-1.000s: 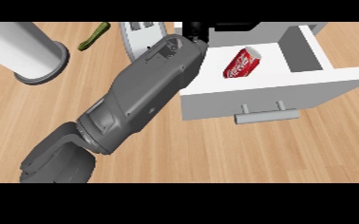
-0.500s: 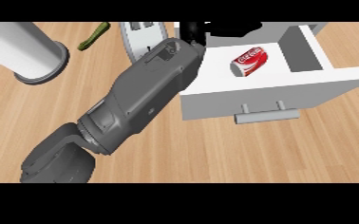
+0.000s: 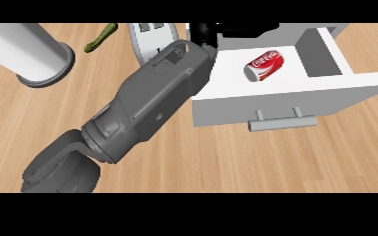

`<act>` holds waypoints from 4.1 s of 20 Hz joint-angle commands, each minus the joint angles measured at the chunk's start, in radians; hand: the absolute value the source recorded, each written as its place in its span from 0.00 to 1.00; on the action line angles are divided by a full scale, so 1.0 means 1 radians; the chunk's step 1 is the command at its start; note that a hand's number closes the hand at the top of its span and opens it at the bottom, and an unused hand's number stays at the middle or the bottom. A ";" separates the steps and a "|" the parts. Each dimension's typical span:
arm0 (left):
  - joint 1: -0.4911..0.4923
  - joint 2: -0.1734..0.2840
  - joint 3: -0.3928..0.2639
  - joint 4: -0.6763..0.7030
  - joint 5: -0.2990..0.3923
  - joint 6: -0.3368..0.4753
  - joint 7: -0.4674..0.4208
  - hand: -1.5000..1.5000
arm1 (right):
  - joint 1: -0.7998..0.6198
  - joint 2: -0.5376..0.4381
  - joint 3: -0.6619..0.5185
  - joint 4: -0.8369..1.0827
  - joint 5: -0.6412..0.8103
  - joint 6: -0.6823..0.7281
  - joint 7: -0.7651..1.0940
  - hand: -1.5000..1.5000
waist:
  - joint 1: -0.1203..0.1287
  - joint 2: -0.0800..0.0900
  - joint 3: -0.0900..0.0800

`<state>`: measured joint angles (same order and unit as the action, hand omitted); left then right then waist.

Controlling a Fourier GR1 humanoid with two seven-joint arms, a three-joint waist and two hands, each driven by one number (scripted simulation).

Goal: Pick up the can, place it into the drawer and close the drawer

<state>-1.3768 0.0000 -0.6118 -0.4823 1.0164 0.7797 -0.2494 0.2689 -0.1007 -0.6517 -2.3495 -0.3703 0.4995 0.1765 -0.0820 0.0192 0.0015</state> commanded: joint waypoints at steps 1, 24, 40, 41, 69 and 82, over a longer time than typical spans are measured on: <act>-0.019 0.000 -0.004 0.002 0.018 0.015 -0.034 0.00 | -0.008 -0.008 0.010 -0.085 0.097 0.034 -0.058 0.00 | 0.000 -0.002 0.000; -0.032 0.018 0.032 -0.029 0.004 0.030 0.037 0.00 | -0.466 0.002 0.635 0.320 1.191 -0.251 -0.165 0.00 | 0.094 -0.015 -0.002; 0.053 0.207 0.029 -0.198 -0.086 0.028 0.164 0.00 | -0.813 -0.039 0.694 1.065 1.514 -0.546 -0.275 0.00 | 0.107 -0.015 -0.001; 0.083 0.246 0.016 -0.265 -0.091 0.028 0.190 0.00 | -0.816 -0.052 0.680 1.105 1.514 -0.561 -0.293 0.00 | 0.119 -0.019 -0.001; 0.230 0.465 0.026 -0.634 -0.187 0.049 0.377 0.00 | -1.292 -0.116 0.463 2.001 1.645 -1.173 -0.330 0.00 | 0.181 0.005 0.001; 0.270 0.480 0.046 -0.696 -0.208 0.058 0.407 0.00 | -1.497 -0.159 0.452 2.127 1.682 -1.120 -0.238 0.00 | 0.194 0.014 0.000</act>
<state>-1.1100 0.4637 -0.5707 -1.1592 0.8119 0.8404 0.1388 -1.1355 -0.2378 -0.1834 -0.2264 1.3141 -0.6202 -0.1077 0.0979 0.0392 0.0082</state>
